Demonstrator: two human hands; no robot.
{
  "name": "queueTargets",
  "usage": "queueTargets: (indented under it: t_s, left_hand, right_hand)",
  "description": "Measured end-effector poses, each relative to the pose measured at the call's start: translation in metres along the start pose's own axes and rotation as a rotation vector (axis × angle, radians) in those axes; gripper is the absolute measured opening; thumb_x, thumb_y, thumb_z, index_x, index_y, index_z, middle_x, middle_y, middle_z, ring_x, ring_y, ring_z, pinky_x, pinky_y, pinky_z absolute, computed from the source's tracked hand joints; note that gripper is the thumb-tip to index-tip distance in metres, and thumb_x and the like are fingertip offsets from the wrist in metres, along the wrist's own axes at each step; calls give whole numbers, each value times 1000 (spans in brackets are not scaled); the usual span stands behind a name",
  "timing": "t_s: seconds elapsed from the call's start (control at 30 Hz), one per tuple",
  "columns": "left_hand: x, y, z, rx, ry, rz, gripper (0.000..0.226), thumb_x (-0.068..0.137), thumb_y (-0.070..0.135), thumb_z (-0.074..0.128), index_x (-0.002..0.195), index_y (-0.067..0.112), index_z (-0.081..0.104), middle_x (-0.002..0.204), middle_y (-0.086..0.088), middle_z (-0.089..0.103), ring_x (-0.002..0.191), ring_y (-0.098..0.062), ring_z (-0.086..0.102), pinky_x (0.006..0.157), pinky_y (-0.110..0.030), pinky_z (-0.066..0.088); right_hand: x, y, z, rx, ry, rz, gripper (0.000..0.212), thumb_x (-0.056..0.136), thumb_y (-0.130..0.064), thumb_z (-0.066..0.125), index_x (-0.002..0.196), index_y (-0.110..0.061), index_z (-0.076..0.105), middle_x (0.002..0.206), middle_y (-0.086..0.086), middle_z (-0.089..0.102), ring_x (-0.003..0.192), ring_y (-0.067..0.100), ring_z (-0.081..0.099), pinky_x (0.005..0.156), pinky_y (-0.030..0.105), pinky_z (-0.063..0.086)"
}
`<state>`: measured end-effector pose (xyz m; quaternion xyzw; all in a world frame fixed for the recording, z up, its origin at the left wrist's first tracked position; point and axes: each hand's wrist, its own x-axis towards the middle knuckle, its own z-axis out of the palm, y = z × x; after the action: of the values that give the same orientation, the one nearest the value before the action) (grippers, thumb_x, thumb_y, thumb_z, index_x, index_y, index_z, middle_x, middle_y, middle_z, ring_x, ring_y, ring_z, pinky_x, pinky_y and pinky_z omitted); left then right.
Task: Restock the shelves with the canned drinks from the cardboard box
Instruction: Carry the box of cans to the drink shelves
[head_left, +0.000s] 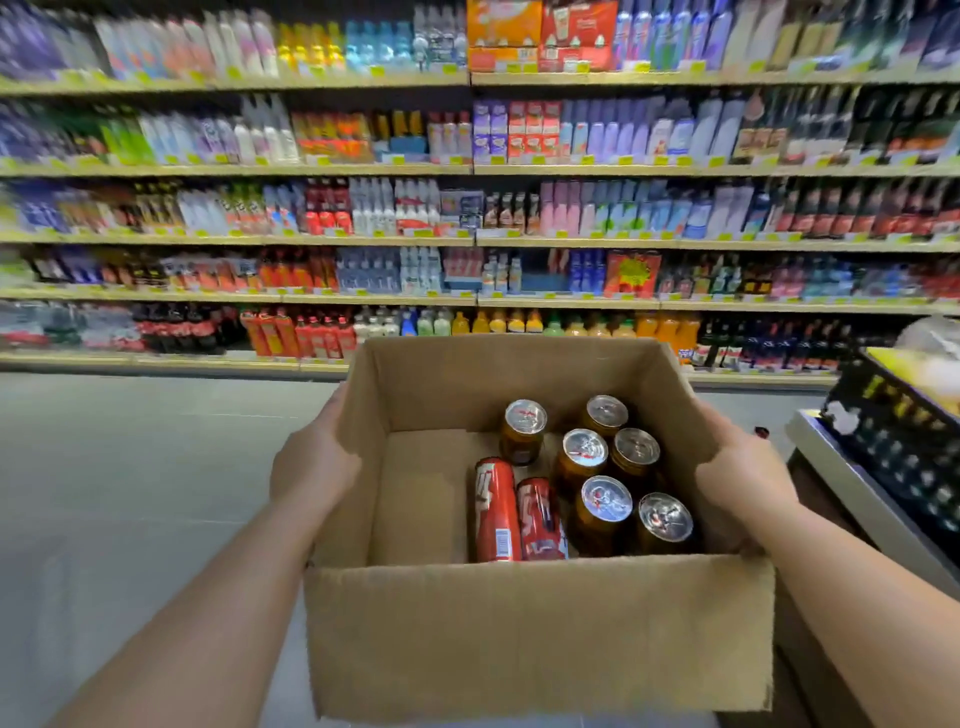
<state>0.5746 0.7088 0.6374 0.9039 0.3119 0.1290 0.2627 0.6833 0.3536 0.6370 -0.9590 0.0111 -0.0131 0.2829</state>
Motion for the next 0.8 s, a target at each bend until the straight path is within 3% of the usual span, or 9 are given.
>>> queueTargets:
  t_s: [0.07, 0.17, 0.27, 0.4, 0.53, 0.8]
  left_hand:
    - [37, 2, -3, -2, 38, -37, 83, 80, 4, 46, 144, 48, 18, 87, -9, 62, 65, -23, 56, 49, -28, 39]
    - [95, 2, -9, 3, 81, -58, 81, 82, 4, 47, 145, 45, 18, 85, -7, 60, 61, -20, 53, 47, -28, 38]
    - [159, -3, -16, 16, 113, -62, 82, 83, 2, 48, 146, 43, 16, 75, -3, 56, 58, -18, 52, 45, -28, 38]
    - [260, -22, -22, 15, 132, -55, 83, 83, 1, 46, 147, 43, 14, 69, -3, 55, 57, -21, 55, 43, -28, 37]
    - [373, -39, -27, 16, 116, -46, 83, 83, 0, 46, 147, 42, 15, 68, -7, 58, 52, -21, 52, 41, -27, 33]
    - [568, -72, -19, 50, 91, -50, 85, 81, 0, 48, 147, 43, 15, 70, -7, 59, 55, -23, 55, 43, -30, 41]
  right_hand:
    - [40, -28, 9, 13, -11, -25, 83, 82, 6, 44, 142, -47, 20, 99, 11, 56, 62, 16, 50, 43, 24, 36]
    - [97, -73, 26, 7, -22, -68, 83, 83, 6, 42, 142, -49, 20, 100, 9, 58, 64, 18, 52, 40, 22, 32]
    - [155, -120, 52, 46, -25, -94, 84, 83, 7, 42, 140, -51, 22, 120, 13, 58, 76, 22, 56, 42, 23, 36]
    - [226, -187, 101, 66, -1, -110, 85, 83, 8, 46, 141, -50, 22, 125, 12, 57, 71, 17, 53, 43, 23, 39]
    - [295, -254, 157, 71, 14, -81, 87, 82, 8, 48, 141, -50, 20, 131, 15, 52, 87, 25, 59, 52, 32, 50]
    - [415, -366, 246, 71, 6, -36, 89, 81, 7, 48, 140, -52, 18, 124, 14, 56, 73, 20, 57, 55, 37, 55]
